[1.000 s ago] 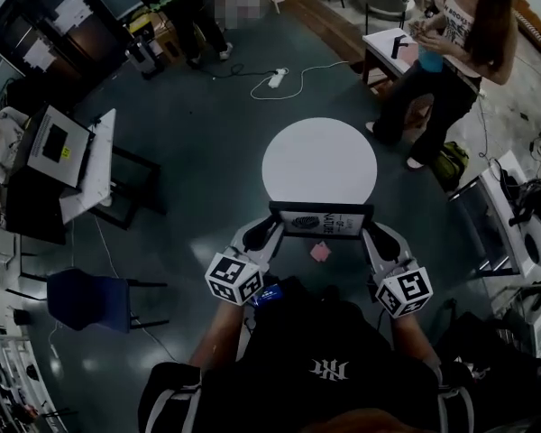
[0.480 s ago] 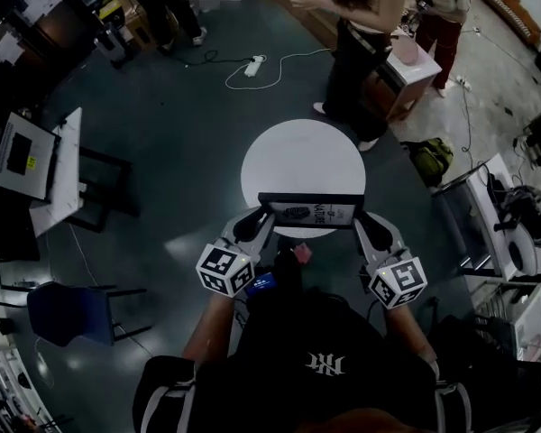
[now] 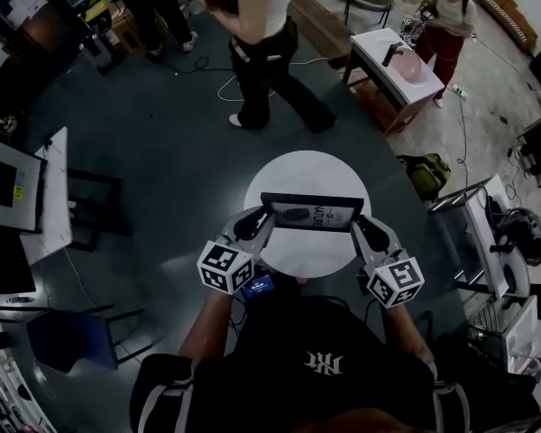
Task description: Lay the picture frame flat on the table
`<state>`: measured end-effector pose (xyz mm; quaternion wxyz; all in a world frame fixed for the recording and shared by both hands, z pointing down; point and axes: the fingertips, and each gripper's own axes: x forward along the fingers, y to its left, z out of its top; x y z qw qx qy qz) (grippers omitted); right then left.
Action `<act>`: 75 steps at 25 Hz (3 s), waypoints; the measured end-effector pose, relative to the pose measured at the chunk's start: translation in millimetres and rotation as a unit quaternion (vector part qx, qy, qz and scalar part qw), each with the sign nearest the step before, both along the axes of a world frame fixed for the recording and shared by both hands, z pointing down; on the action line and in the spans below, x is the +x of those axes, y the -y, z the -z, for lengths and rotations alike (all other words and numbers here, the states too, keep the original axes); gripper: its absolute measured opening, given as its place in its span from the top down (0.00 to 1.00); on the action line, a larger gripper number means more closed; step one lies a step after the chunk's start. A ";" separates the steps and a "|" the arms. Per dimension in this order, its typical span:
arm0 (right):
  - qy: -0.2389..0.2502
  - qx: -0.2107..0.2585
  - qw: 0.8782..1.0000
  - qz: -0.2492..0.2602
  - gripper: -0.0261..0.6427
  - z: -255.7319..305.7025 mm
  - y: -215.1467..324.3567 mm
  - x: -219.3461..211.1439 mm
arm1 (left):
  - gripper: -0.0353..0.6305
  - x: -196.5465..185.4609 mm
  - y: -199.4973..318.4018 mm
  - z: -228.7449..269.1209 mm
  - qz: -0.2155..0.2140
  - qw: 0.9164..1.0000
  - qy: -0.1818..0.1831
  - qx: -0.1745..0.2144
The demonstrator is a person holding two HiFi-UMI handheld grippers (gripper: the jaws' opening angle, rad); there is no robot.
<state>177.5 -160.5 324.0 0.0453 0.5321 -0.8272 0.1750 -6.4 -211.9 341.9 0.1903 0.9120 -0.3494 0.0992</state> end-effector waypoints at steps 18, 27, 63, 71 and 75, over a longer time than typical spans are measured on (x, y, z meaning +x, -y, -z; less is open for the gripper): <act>0.046 -0.153 0.986 0.050 0.87 -150.3 124.5 39.0 | 0.83 38.1 120.9 -140.8 0.018 0.989 0.077 -0.128; 0.060 -0.213 0.974 0.057 0.88 -243.0 180.9 92.9 | 0.83 89.5 165.6 -238.8 0.025 0.976 0.098 -0.191; 0.030 -0.282 0.958 0.040 0.87 -399.7 204.1 66.8 | 0.81 67.4 179.7 -377.9 0.032 0.962 0.169 -0.213; -0.001 -0.277 0.960 0.038 0.86 -405.1 203.7 66.6 | 0.80 69.4 179.9 -385.7 0.030 0.957 0.197 -0.210; -0.017 -0.271 0.962 0.034 0.86 -406.0 203.0 67.0 | 0.80 70.2 178.7 -387.6 0.032 0.956 0.203 -0.210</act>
